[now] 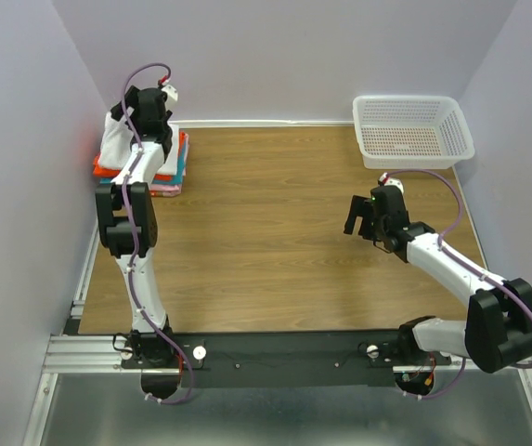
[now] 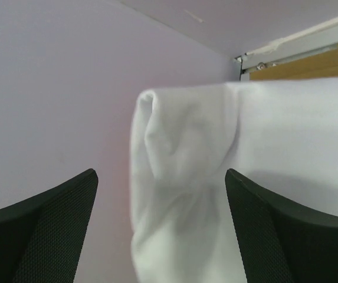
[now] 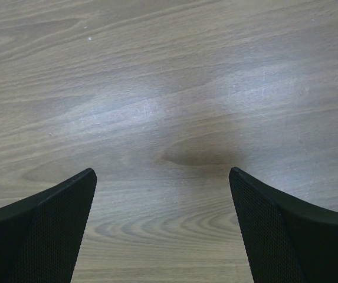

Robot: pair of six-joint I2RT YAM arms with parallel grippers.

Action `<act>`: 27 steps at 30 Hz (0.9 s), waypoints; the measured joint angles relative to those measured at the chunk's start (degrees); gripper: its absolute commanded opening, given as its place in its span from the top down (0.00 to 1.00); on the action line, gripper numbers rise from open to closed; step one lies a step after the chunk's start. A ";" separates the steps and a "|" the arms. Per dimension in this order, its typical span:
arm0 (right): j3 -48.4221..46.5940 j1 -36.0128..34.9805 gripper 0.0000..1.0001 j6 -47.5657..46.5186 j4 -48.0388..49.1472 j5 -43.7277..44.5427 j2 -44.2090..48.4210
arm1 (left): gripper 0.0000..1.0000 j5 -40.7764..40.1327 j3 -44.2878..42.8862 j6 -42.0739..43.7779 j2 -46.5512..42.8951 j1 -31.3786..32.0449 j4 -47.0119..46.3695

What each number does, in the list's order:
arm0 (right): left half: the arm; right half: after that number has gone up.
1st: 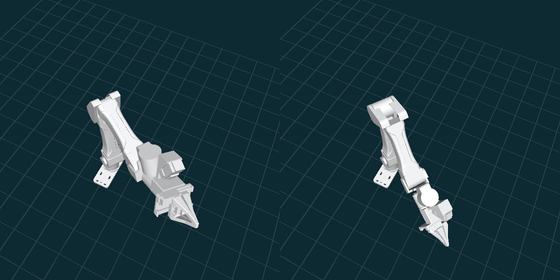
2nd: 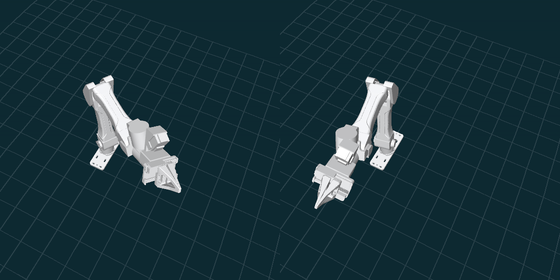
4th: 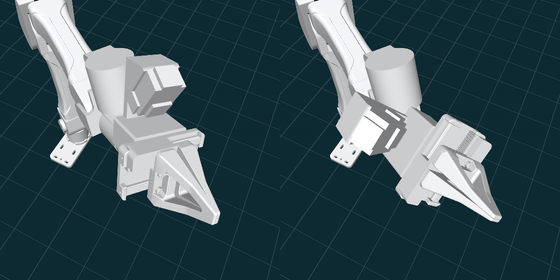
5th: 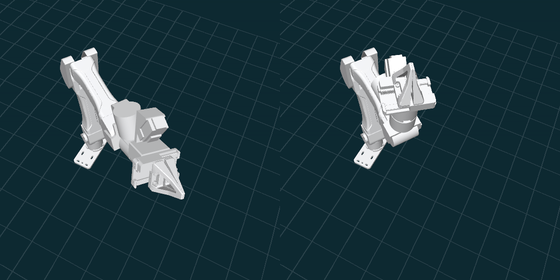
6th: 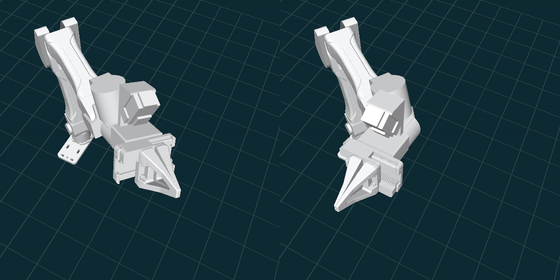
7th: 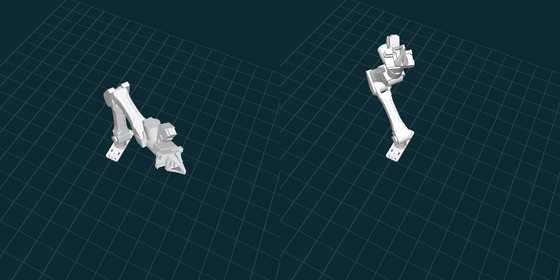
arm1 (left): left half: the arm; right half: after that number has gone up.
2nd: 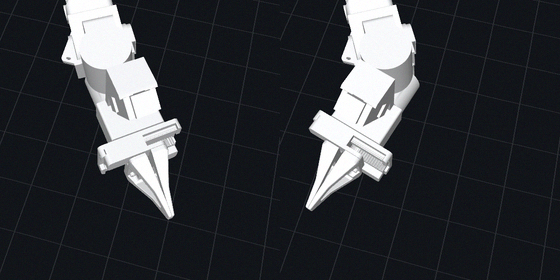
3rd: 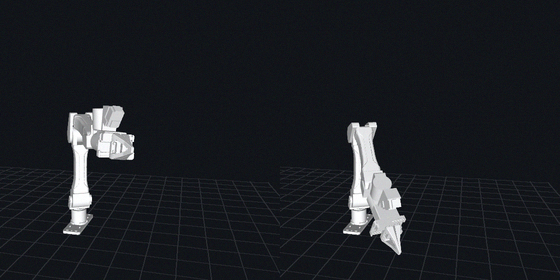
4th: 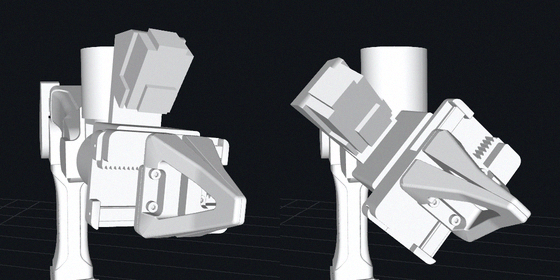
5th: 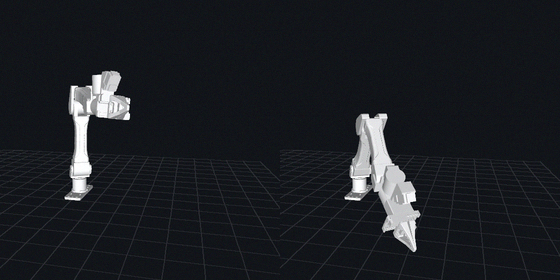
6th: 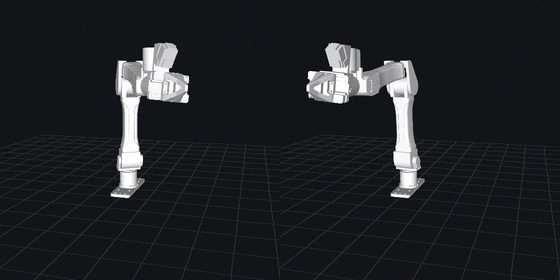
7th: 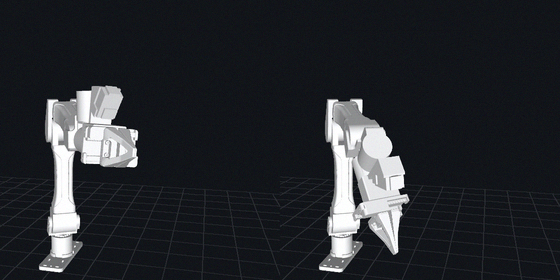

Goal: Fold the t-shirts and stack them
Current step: Neatly place the folded tshirt to the corner, then reset both grippers

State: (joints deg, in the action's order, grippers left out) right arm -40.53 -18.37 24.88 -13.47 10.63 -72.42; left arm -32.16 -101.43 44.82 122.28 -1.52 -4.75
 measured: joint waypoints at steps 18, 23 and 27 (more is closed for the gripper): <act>-0.31 0.00 0.00 0.09 -1.62 -2.01 8.13 | 0.02 10.14 -1.11 -17.22 -16.85 0.92 9.79; 0.02 0.00 0.00 0.28 -1.95 -3.69 12.07 | 0.01 18.40 0.02 -28.68 -25.64 2.67 11.19; 0.57 0.00 0.00 0.42 -3.41 -4.42 14.32 | 0.02 23.41 5.75 -40.65 -32.74 4.83 11.08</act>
State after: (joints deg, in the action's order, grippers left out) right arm -39.97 -18.37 25.30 -16.88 6.22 -58.11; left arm -8.75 -95.68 4.16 89.54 3.31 6.33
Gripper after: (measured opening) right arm 0.997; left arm 0.985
